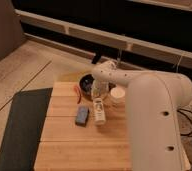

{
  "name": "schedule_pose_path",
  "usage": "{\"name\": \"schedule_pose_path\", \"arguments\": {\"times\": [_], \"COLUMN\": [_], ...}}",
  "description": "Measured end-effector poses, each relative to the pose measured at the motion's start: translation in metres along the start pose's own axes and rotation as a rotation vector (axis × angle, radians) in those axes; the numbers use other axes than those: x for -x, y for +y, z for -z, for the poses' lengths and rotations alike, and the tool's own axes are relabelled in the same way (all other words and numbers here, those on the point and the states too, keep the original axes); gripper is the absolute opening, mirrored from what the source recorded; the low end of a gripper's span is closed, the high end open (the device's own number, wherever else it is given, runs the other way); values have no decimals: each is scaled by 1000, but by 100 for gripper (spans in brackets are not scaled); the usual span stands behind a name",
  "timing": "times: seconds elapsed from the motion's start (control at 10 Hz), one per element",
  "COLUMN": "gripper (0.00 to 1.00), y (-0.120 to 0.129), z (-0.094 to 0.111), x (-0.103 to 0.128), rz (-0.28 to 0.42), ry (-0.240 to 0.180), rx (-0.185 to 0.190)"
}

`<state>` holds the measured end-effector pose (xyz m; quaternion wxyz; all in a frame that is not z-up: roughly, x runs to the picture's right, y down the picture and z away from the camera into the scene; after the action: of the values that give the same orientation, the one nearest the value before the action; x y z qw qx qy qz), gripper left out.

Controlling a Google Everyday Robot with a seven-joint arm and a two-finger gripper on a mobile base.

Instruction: Stand the bottle upright

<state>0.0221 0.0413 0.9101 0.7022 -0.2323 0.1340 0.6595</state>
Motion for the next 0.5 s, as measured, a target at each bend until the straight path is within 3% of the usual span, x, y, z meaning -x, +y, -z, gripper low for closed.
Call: {"name": "schedule_pose_path", "arguments": {"times": [0.5], "gripper": [0], "y": [7], "z": [43], "x": [9], "rz": [41], "ry": [-105], "rx": [-12]}}
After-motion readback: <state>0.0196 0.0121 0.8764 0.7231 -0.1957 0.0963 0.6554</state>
